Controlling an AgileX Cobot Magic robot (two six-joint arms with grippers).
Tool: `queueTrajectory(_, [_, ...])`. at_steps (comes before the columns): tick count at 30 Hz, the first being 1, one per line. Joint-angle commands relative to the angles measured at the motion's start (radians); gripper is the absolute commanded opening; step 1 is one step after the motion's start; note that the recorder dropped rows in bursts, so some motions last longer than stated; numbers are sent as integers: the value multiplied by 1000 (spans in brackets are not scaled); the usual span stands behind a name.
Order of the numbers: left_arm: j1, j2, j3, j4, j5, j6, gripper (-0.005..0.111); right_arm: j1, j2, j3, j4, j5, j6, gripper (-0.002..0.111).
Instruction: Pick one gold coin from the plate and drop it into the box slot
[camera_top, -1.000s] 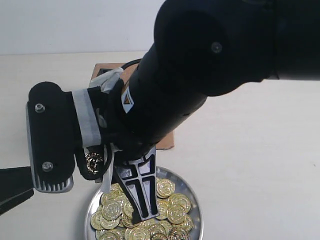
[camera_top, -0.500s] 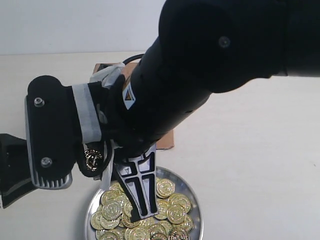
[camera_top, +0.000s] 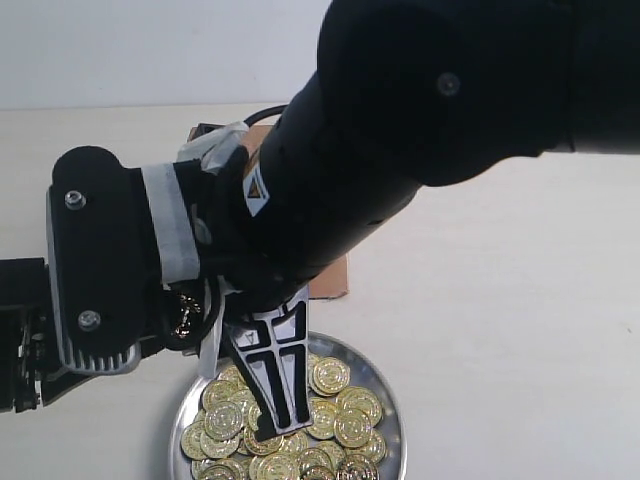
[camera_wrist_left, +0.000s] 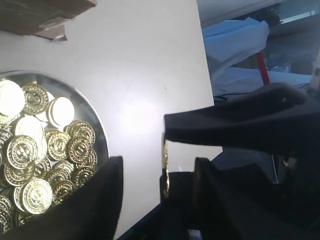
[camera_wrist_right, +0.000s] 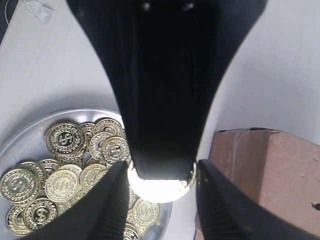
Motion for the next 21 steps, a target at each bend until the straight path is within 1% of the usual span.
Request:
queueTrajectory(1, [-3,28,-5,-41,21,42,44,1,-10,0,-2,-12,2,29])
queueTrajectory(8, [-3,46,-36,-39,45,60,43,1,-10,0,-2,-12,2,29])
queueTrajectory(10, [-3,50,-49,-37,45,60,39,1,-10,0,-2,-12,2,29])
queueTrajectory(13, [-3,50,-64,-32,58,60,30,1,-10,0,-2,-12,2,29])
queueTrajectory(15, [-3,50,-65,-29,58,61,26,1,-10,0,-2,-12,2,29])
queueTrajectory(21, [-3,50,-65,-15,58,61,25,1,-10,0,-2,-16,2,29])
